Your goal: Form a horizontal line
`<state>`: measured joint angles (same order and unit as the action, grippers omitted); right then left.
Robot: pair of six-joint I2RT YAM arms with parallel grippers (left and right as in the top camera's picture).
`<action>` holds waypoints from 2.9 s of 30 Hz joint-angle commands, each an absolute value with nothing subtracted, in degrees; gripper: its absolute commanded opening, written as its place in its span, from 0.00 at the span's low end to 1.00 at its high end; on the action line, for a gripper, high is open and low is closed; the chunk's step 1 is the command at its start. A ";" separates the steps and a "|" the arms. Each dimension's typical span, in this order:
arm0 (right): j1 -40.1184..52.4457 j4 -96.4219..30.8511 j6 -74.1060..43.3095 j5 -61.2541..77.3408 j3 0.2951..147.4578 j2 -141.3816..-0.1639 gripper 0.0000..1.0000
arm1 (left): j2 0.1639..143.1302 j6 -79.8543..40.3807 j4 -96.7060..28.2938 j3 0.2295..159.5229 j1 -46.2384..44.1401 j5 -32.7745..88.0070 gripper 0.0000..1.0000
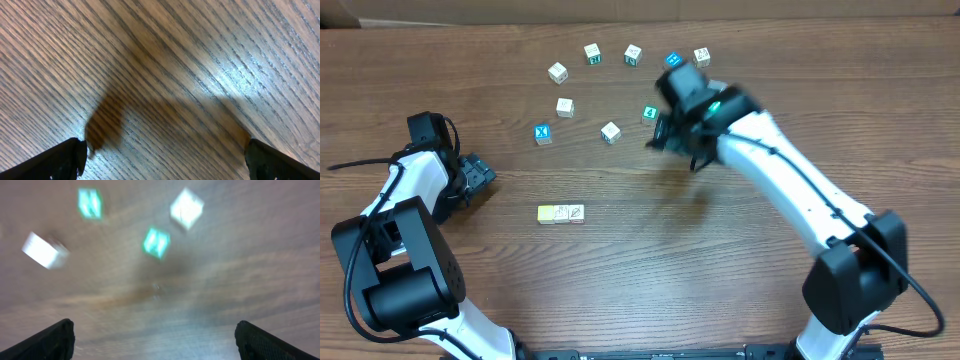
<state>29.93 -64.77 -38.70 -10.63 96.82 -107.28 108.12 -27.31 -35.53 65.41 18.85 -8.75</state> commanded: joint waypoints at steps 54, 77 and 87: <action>22.48 -60.01 -31.05 -2.55 109.51 -124.75 0.67 | 109.12 -27.44 -35.90 65.04 18.72 -9.13 0.99; 24.05 -48.27 -35.99 -1.43 95.94 -125.51 0.32 | 109.12 -27.44 -35.92 65.04 18.72 -9.13 1.00; 23.62 -55.00 -36.07 -8.73 95.94 -125.51 0.10 | 109.12 -27.46 -35.92 65.04 18.72 -9.13 1.00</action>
<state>24.03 -53.36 -35.99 -4.43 96.38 -126.06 108.12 -27.31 -35.55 65.41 18.85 -8.75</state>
